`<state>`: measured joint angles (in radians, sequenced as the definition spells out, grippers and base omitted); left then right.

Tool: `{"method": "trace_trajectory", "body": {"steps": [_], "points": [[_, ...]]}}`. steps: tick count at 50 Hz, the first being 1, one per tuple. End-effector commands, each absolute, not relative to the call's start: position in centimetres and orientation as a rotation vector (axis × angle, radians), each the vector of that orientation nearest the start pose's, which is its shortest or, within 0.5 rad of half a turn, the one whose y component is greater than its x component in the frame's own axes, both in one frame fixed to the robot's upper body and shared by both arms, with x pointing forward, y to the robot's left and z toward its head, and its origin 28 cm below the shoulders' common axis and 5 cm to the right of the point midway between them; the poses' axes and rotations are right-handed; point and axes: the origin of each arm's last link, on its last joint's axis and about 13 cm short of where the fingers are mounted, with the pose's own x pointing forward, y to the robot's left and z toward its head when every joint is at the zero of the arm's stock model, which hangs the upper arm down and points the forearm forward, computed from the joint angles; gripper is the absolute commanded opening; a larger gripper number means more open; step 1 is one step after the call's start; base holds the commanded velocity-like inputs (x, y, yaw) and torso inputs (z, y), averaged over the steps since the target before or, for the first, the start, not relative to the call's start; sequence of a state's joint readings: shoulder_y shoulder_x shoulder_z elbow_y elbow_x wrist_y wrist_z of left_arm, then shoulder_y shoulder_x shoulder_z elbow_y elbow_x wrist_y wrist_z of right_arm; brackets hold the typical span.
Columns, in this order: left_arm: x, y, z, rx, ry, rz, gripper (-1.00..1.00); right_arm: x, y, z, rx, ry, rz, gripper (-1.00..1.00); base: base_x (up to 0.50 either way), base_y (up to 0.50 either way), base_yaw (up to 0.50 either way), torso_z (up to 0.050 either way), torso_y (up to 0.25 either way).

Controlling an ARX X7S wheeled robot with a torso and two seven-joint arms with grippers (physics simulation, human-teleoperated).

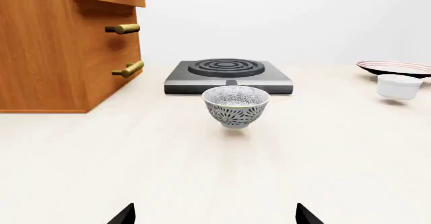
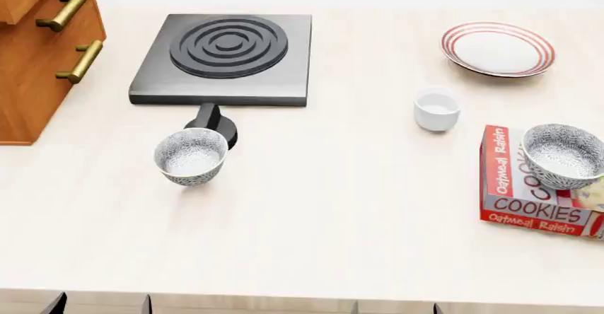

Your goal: Pick the akita bowl on the cookies box and place it on the plate.

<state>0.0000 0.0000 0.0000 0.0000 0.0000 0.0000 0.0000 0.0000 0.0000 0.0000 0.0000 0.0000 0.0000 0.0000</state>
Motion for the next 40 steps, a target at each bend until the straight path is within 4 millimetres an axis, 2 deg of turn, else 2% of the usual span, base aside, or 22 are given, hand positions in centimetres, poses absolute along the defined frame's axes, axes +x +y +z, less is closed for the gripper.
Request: {"method": "trace_trajectory", "body": {"steps": [1, 16, 18, 20, 27, 31, 35, 40], "points": [[20.9, 20.5, 1.0, 0.056, 0.011, -0.011, 1.00, 21.1, -9.7, 1.1, 0.014, 0.004, -0.001, 1.00, 0.00, 0.00, 0.00, 0.000, 0.000], [20.9, 20.6, 0.6, 0.048, 0.023, -0.023, 1.00, 20.9, -9.4, 1.1, -0.008, -0.006, 0.033, 1.00, 0.00, 0.00, 0.00, 0.000, 0.000], [20.8, 20.6, 0.7, 0.111, 0.016, 0.007, 1.00, 20.9, -9.4, 1.1, -0.008, -0.006, 0.032, 1.00, 0.00, 0.00, 0.00, 0.000, 0.000], [20.8, 20.5, 0.6, 0.101, 0.015, 0.003, 1.00, 20.8, -9.4, 1.1, -0.007, -0.007, 0.031, 1.00, 0.00, 0.00, 0.00, 0.000, 0.000], [21.0, 20.6, 1.5, 0.111, -0.078, 0.012, 1.00, 20.9, -9.6, 1.8, -0.012, -0.062, -0.002, 1.00, 0.00, 0.00, 0.00, 0.000, 0.000], [21.2, 20.7, 3.6, 0.116, -0.169, 0.016, 1.00, 21.0, -9.8, 3.7, -0.018, -0.117, -0.008, 1.00, 0.17, 0.00, 0.00, 0.000, 0.000], [21.4, 20.9, 6.6, 0.109, -0.260, 0.005, 1.00, 21.0, -9.9, 6.9, -0.039, -0.205, -0.017, 1.00, 0.49, 0.00, 0.00, 0.000, 0.000], [21.0, 21.1, 9.2, 0.131, -0.369, 0.009, 1.00, 20.3, -10.1, 10.1, -0.053, -0.307, -0.011, 1.00, 0.50, 0.00, 0.00, 0.000, 0.000]]}}
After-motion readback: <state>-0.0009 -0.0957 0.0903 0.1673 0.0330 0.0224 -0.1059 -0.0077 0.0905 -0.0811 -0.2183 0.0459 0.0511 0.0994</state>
